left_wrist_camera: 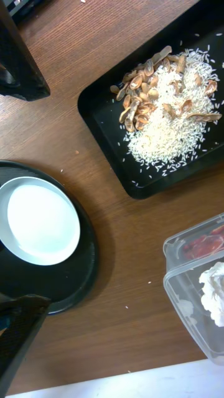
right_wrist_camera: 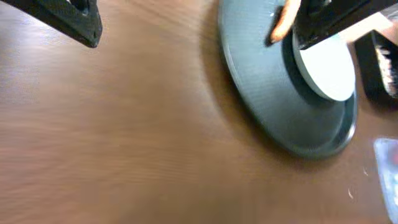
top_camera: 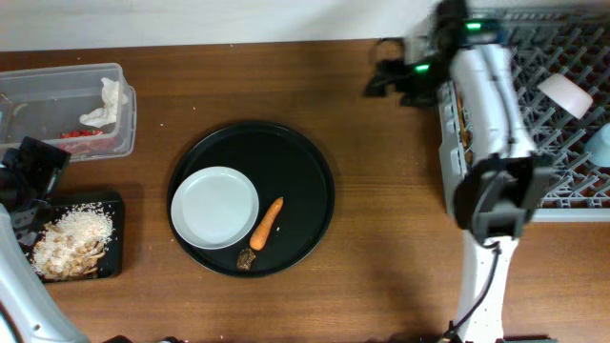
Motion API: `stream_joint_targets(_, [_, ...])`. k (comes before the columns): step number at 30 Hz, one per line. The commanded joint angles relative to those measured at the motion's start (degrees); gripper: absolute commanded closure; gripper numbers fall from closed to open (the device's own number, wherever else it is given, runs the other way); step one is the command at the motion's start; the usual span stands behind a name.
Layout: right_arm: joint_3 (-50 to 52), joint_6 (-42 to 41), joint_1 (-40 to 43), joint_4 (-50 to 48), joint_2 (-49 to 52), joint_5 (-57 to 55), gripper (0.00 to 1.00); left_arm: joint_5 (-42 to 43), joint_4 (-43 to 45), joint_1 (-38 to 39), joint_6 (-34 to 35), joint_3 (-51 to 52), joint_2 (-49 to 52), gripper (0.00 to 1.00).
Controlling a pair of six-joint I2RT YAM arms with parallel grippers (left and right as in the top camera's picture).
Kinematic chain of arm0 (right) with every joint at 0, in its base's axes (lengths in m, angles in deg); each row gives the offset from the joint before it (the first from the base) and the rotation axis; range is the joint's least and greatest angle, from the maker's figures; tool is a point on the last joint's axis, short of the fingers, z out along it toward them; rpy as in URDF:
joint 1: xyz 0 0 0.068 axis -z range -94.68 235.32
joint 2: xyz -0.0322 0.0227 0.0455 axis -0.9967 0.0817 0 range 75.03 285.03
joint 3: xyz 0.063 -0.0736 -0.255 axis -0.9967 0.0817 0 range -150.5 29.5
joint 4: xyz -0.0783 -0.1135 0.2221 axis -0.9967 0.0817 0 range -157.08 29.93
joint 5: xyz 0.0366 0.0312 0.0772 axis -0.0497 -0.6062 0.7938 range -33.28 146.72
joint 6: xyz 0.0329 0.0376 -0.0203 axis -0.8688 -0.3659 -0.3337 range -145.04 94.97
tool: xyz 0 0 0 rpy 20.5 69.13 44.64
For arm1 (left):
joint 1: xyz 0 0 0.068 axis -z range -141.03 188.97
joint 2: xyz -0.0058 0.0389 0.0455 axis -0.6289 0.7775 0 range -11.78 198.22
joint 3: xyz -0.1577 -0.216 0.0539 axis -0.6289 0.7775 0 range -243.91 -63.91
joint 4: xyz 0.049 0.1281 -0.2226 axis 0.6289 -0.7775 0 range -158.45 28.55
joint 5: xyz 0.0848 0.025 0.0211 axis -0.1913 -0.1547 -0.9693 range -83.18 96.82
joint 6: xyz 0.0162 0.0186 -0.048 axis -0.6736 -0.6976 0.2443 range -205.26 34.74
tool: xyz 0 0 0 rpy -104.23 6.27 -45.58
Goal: Sort waste into correct bins and load items into the dishwasher rack
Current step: 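Carry the second chopstick into the rack and withdraw right, then reach the left gripper to the carrot and grasp it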
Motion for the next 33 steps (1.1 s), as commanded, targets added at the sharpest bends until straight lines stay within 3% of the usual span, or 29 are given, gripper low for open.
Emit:
stream_joint_targets(1, [-0.76, -5.25, -8.92, 0.44, -2.78, -9.35, 0.02, 0.04, -0.07, -0.15, 0.55, 0.17, -0.81, 0.01])
stream_joint_targets(4, [-2.97, -8.35, -10.56, 2.78, -3.43, -18.67, 0.02, 0.04, -0.04, -0.15, 0.55, 0.17, -0.81, 0.01])
stream_joint_targets(7, [-6.71, -11.41, -4.76, 8.41, -3.45, -26.71, 0.02, 0.04, -0.04, -0.15, 0.55, 0.17, -0.81, 0.01])
stream_joint_targets(9, [-7.26, -11.39, 3.37, 11.8, -3.45, -29.42, 0.02, 0.04, -0.07, -0.15, 0.55, 0.17, -0.81, 0.01])
stream_joint_targets(17, [-7.23, -11.39, 27.12, 13.64, -3.45, -24.39, 0.02, 0.04, -0.04, -0.15, 0.55, 0.17, -0.81, 0.01])
stream_joint_targets(26, [-7.23, -11.39, 33.62, 13.64, -3.45, -24.39, 0.02, 0.74, 0.2, -0.15, 0.59, 0.17, -0.81, 0.01])
stream_joint_targets(30, [-7.23, -11.39, 33.62, 13.64, -3.45, -24.39, 0.02, 15.34, -7.02, -0.09, 0.39, 0.17, -0.81, 0.01])
stream_joint_targets(33, [-7.23, -11.39, 33.62, 13.64, -3.45, -24.39, 0.02, 33.57, -2.32, 3.93, -15.98, 0.17, -0.81, 0.01])
